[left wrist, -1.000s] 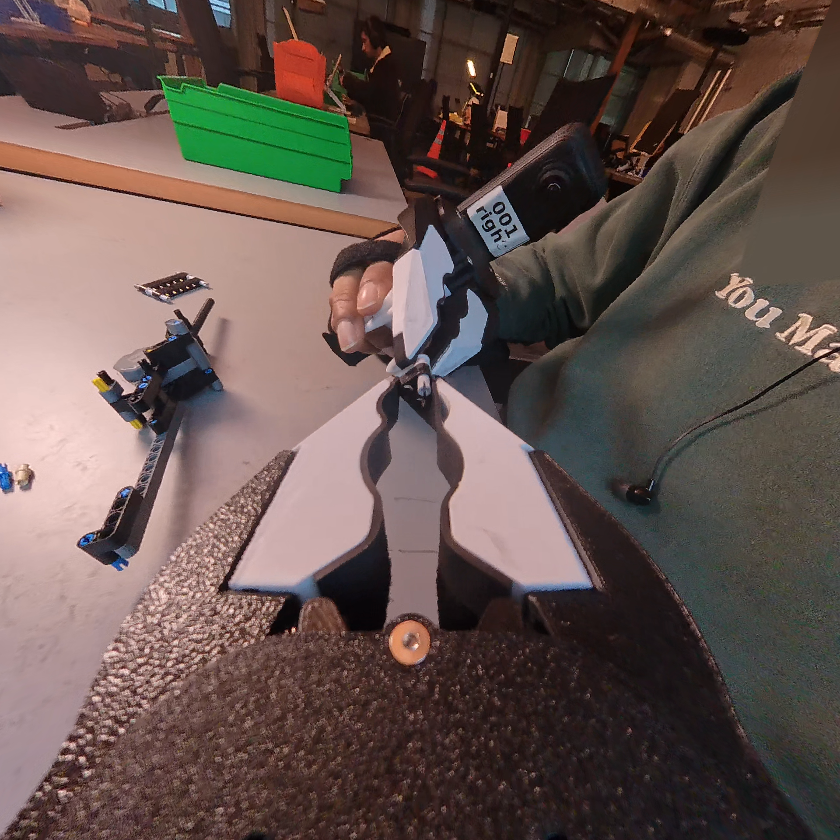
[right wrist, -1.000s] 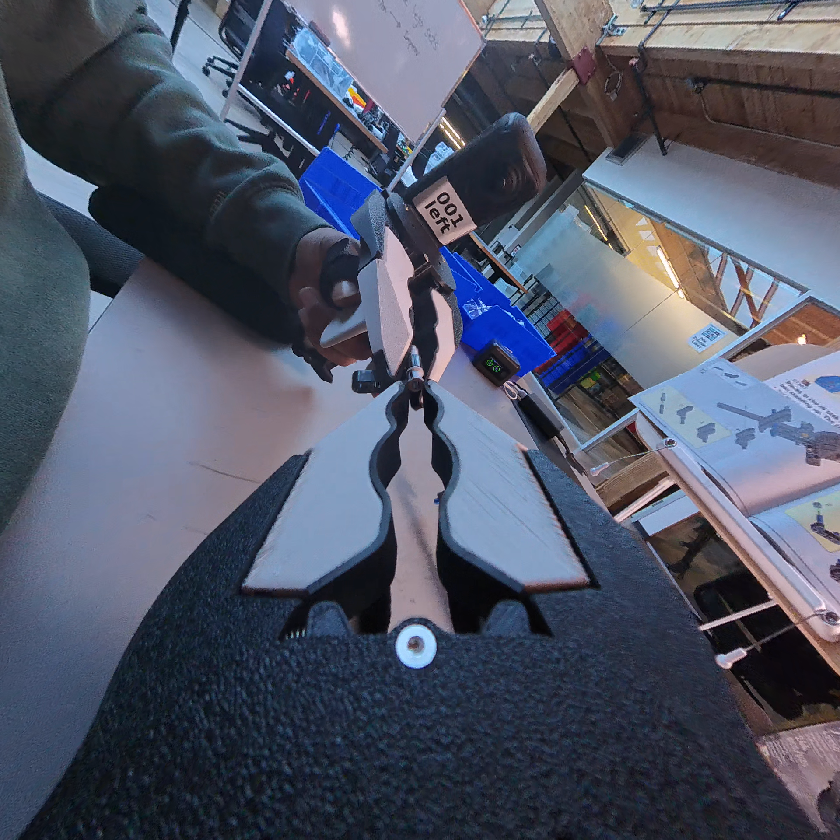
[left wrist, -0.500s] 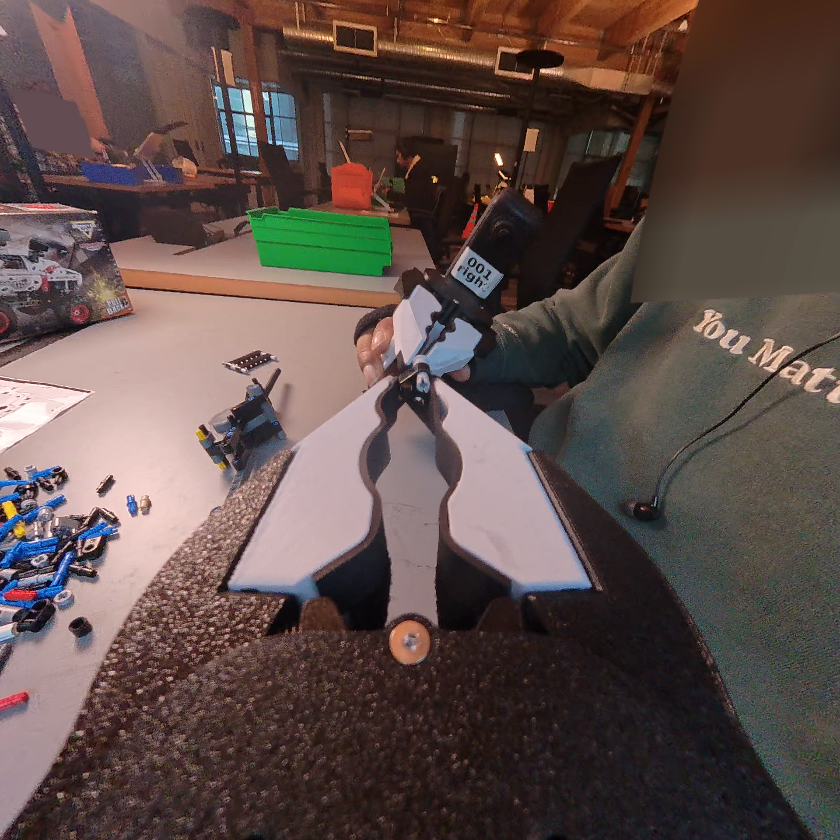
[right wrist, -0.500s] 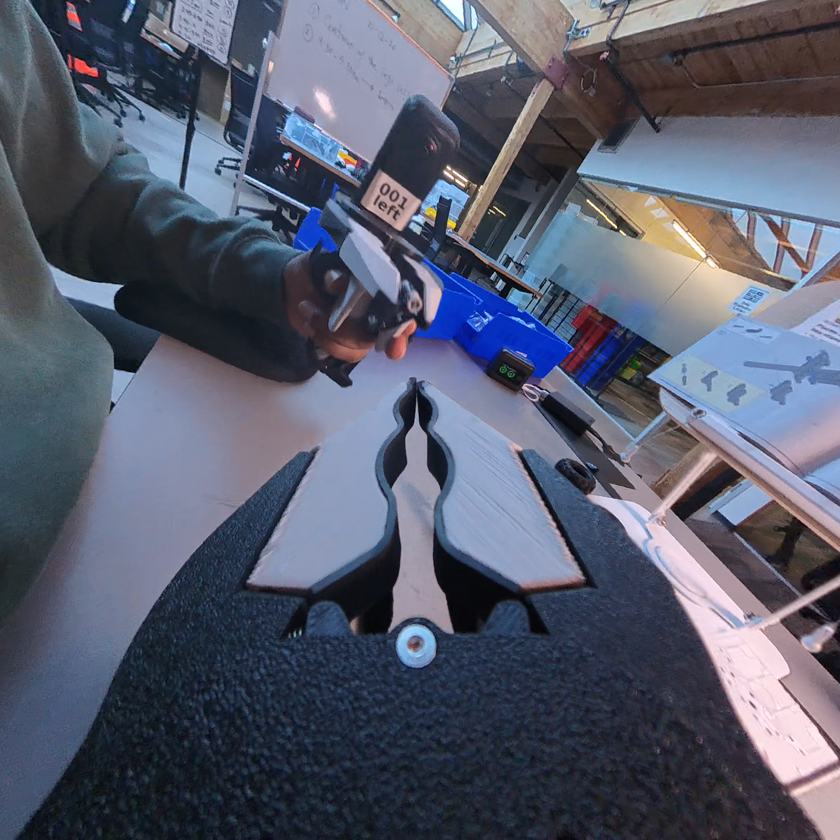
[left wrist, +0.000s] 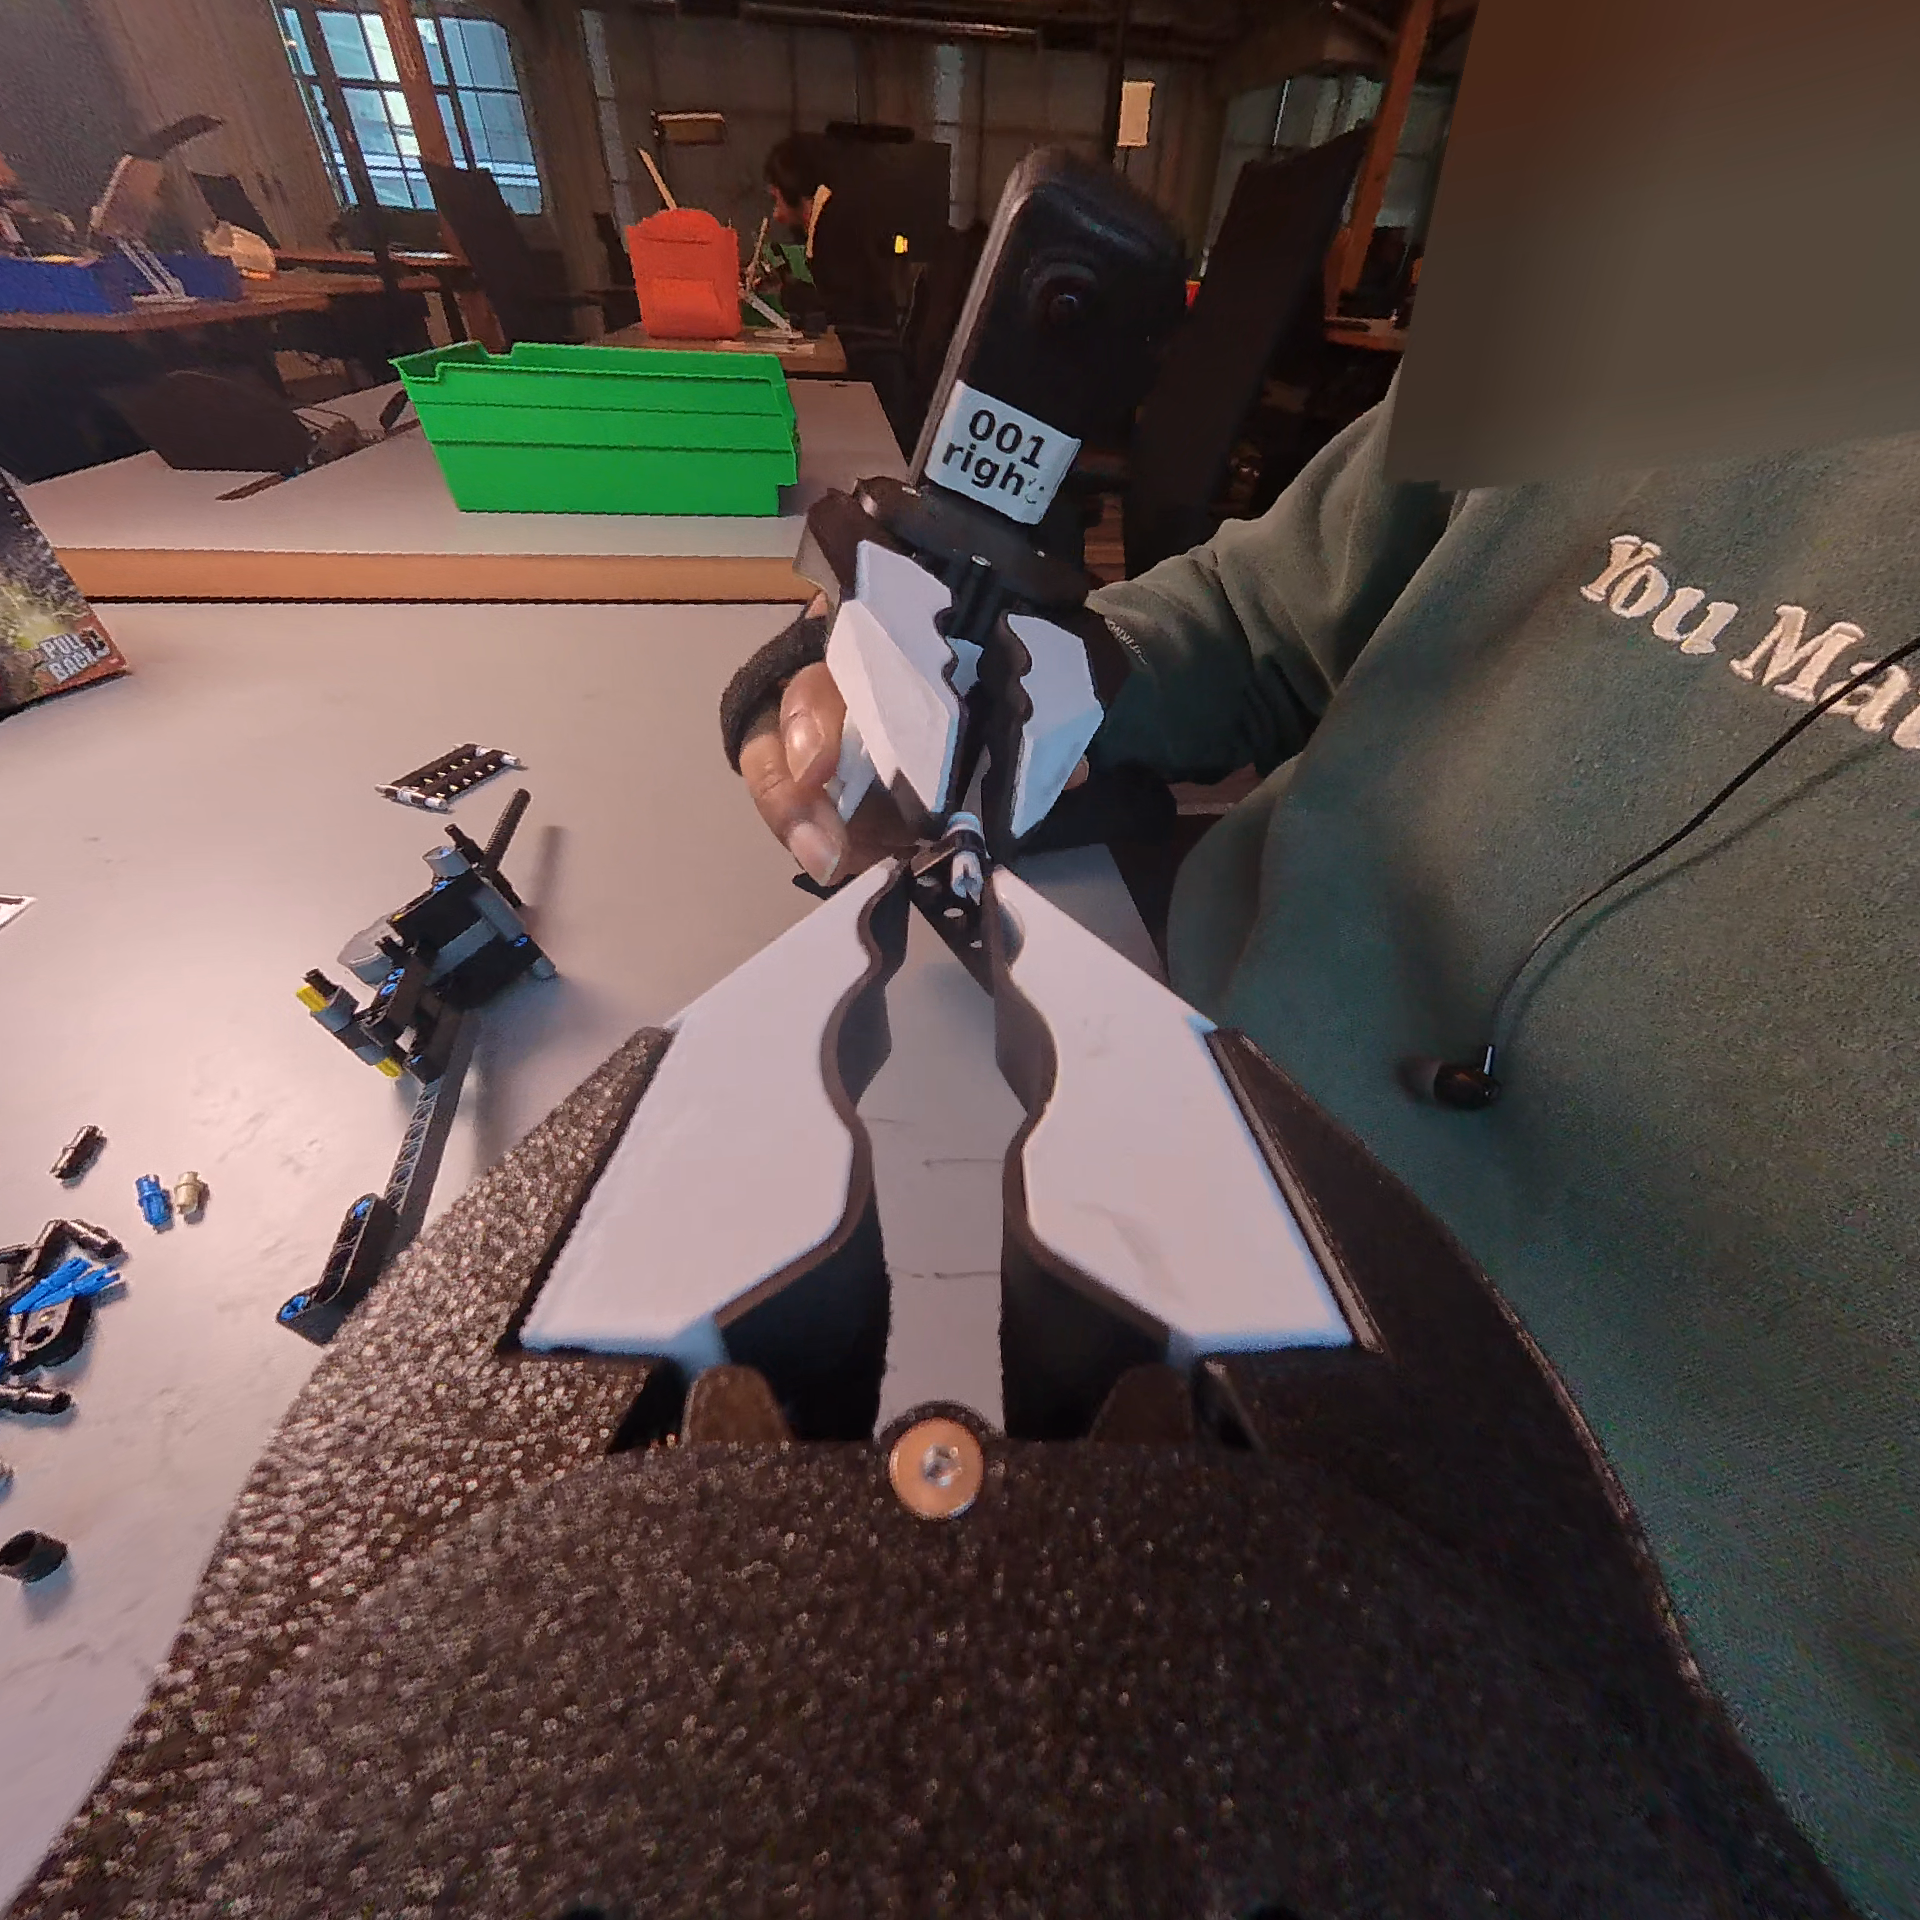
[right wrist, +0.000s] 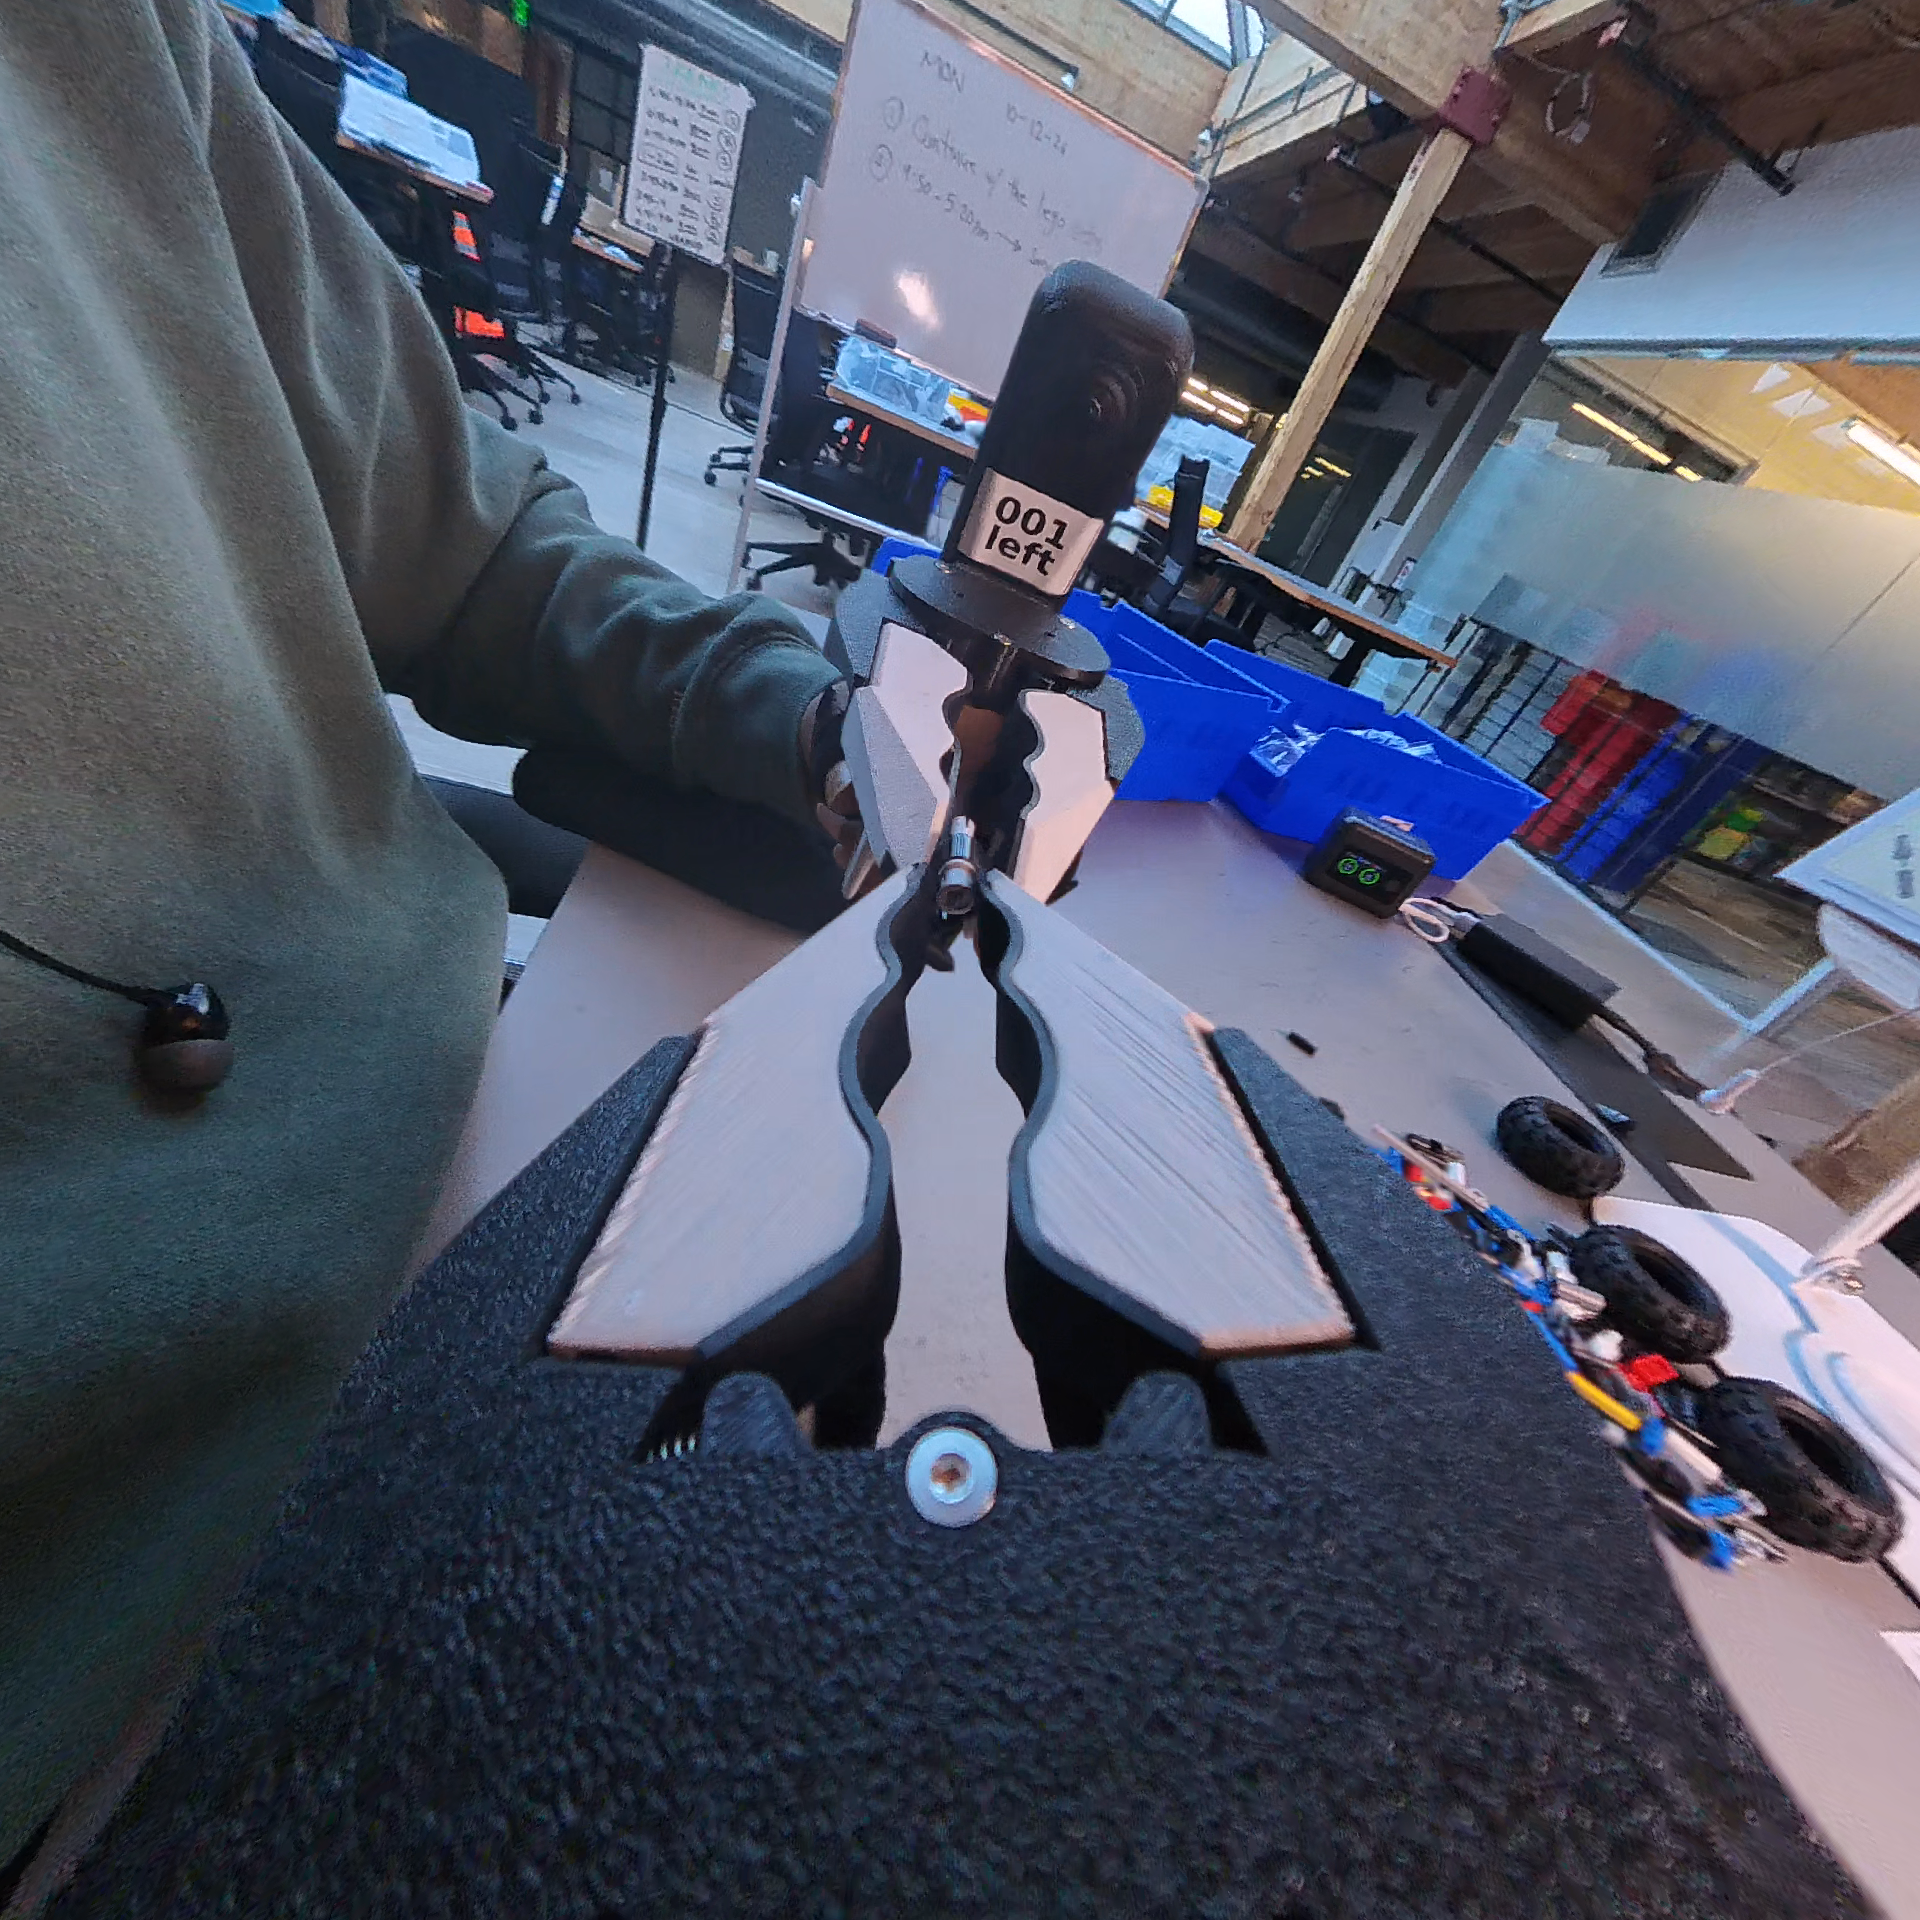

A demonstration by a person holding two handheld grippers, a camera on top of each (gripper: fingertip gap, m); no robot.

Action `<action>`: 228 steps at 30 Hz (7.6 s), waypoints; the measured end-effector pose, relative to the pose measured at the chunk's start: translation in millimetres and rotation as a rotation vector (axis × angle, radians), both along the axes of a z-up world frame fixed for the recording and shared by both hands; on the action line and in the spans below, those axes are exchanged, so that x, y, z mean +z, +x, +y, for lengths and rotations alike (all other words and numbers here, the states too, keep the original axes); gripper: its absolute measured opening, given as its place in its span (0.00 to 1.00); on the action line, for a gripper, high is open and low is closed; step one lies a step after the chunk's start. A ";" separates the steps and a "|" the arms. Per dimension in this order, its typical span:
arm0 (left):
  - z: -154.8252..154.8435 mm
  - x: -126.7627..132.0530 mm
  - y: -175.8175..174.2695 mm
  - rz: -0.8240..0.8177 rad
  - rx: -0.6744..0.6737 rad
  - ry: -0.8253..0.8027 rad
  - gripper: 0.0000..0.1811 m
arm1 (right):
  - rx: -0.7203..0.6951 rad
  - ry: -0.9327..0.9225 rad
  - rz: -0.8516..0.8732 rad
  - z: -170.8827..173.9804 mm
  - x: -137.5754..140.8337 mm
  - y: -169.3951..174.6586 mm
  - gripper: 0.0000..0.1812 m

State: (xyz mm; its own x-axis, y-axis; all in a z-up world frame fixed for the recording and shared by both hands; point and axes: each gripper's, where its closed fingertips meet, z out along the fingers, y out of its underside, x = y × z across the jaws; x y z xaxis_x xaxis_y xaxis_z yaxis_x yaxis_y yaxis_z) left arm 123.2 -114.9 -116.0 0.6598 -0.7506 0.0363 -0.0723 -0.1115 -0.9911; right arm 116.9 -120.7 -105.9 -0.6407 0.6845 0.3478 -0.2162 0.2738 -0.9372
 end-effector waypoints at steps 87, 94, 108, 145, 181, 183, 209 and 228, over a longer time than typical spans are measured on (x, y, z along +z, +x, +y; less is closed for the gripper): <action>-52.2 77.5 -234.5 0.259 1.110 0.141 0.04 | -0.573 0.313 -0.363 179.4 -40.1 -81.4 0.15; -213.8 12.9 -371.7 0.342 1.585 -0.414 0.04 | -0.668 0.231 -0.390 211.7 -56.4 -23.6 0.14; -222.9 -24.5 -394.1 0.213 1.609 -0.434 0.21 | -0.687 0.197 -0.364 211.0 -58.1 -17.8 0.13; 61.9 -57.8 -132.1 0.159 0.426 -0.253 0.27 | -0.510 0.447 -0.796 216.2 -121.3 -64.4 0.26; 137.2 40.8 -283.7 0.066 0.980 0.028 0.27 | -0.628 0.091 -0.341 185.1 5.8 -62.1 0.38; 151.1 53.5 -312.7 -0.002 1.047 0.050 0.34 | -0.652 0.025 -0.257 196.1 22.8 -72.7 0.38; 214.0 79.2 -402.2 0.161 1.411 0.288 0.27 | -0.765 -0.152 -0.123 282.6 54.1 -190.9 0.35; 204.4 88.3 -384.7 -0.002 1.243 0.313 0.38 | -0.879 -0.134 -0.094 302.8 44.9 -222.7 0.34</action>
State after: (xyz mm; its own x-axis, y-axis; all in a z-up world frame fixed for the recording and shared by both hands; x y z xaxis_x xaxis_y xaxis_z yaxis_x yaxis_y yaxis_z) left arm -261.5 89.6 -27.7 0.9201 0.3908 -0.0270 -0.0859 0.1342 -0.9872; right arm -105.8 182.2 -61.0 0.1125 0.9729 0.2019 0.0991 0.1912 -0.9765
